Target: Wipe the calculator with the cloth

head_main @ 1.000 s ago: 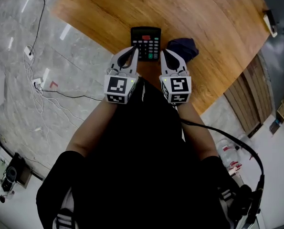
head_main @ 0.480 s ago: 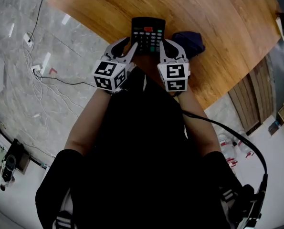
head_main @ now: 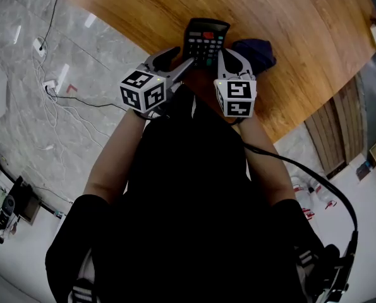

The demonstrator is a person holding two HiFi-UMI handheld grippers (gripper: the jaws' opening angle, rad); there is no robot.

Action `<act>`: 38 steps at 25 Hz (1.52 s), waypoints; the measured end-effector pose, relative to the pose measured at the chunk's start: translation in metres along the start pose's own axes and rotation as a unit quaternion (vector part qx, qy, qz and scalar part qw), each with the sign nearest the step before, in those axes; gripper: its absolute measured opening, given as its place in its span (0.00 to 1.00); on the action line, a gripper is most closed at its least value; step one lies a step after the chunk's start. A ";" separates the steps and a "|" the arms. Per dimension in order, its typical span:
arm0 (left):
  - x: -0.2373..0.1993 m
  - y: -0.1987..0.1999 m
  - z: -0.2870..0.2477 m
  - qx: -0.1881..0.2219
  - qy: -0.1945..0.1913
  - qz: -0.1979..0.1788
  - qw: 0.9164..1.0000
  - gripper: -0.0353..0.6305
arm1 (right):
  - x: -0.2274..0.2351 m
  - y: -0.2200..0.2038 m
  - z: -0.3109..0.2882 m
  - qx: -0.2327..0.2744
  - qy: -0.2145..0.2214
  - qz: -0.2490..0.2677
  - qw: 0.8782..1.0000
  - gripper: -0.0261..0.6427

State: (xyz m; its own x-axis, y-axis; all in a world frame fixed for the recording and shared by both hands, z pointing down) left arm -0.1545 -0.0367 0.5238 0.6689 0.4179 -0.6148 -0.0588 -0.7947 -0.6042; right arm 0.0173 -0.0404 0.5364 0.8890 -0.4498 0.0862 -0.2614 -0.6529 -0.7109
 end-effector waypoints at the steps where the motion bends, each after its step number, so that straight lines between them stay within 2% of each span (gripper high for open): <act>1: 0.000 0.001 -0.004 -0.002 -0.006 0.001 1.000 0.37 | 0.000 0.000 0.000 0.001 -0.001 0.000 1.000 0.06; 5: 0.001 0.003 -0.019 -0.008 -0.027 0.013 1.000 0.37 | 0.003 -0.002 0.000 0.006 -0.001 0.000 1.000 0.06; 6: 0.000 0.003 -0.021 -0.006 -0.032 0.019 0.999 0.33 | 0.002 -0.001 0.000 0.007 0.000 0.000 1.000 0.06; 7: -0.001 0.002 -0.021 -0.001 -0.037 0.027 0.999 0.24 | 0.002 -0.001 0.000 0.007 0.001 -0.001 1.000 0.06; 9: -0.003 0.000 -0.020 0.014 -0.050 0.052 0.997 0.22 | 0.003 -0.001 0.003 0.006 -0.002 -0.006 1.000 0.06; 13: -0.004 -0.003 -0.019 0.041 -0.074 0.100 0.991 0.18 | 0.012 0.000 0.028 0.023 -0.043 -0.009 0.999 0.06; 16: -0.004 -0.004 -0.018 0.049 -0.084 0.115 0.989 0.17 | 0.024 0.001 0.047 0.013 -0.079 -0.010 0.997 0.07; 17: -0.004 -0.003 -0.017 0.049 -0.085 0.116 0.988 0.17 | 0.030 0.000 0.052 0.007 -0.087 -0.014 0.996 0.12; 18: -0.003 -0.002 -0.017 0.049 -0.085 0.115 0.988 0.17 | 0.036 -0.002 0.055 -0.001 -0.093 -0.022 0.995 0.22; 19: -0.003 -0.001 -0.017 0.049 -0.085 0.114 0.989 0.16 | 0.042 -0.006 0.056 -0.012 -0.098 -0.031 0.995 0.28; 21: -0.001 -0.001 -0.018 0.048 -0.083 0.114 0.989 0.16 | 0.052 -0.017 0.055 -0.048 -0.107 -0.042 0.992 0.32; 24: 0.002 -0.001 -0.019 0.047 -0.080 0.114 0.989 0.16 | 0.060 -0.031 0.045 -0.093 -0.114 -0.044 0.988 0.32; 30: 0.001 -0.003 -0.015 0.053 -0.078 0.123 0.988 0.16 | 0.057 -0.027 0.037 -0.082 -0.132 -0.021 0.988 0.31; 31: 0.000 -0.003 -0.016 0.055 -0.079 0.125 0.988 0.16 | 0.058 -0.028 0.036 -0.081 -0.134 -0.015 0.988 0.29; 33: -0.001 -0.004 -0.016 0.059 -0.080 0.128 0.987 0.16 | 0.063 -0.030 0.035 -0.077 -0.137 -0.007 0.988 0.17; 36: 0.000 -0.004 -0.016 0.061 -0.081 0.128 0.987 0.16 | 0.072 -0.024 0.042 -0.049 -0.121 -0.030 0.991 0.14; 38: 0.004 -0.003 -0.015 0.061 -0.087 0.129 0.986 0.16 | 0.068 -0.004 0.054 -0.001 -0.104 -0.028 0.994 0.14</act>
State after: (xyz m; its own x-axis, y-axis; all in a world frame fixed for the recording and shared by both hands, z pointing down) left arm -0.1400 -0.0396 0.5306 0.4831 0.2874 -0.8270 -0.3061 -0.8295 -0.4671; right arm 0.0988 -0.0352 0.5070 0.9605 -0.2776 -0.0213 -0.2106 -0.6743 -0.7078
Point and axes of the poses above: the fingertips, and each gripper's own axes: z backward along the fingers, x to its right, y out of its top, the point moved 7 cm from there along z, backward along the fingers, and after that the axes turned 1 degree about -y, right-handed, at the moved point
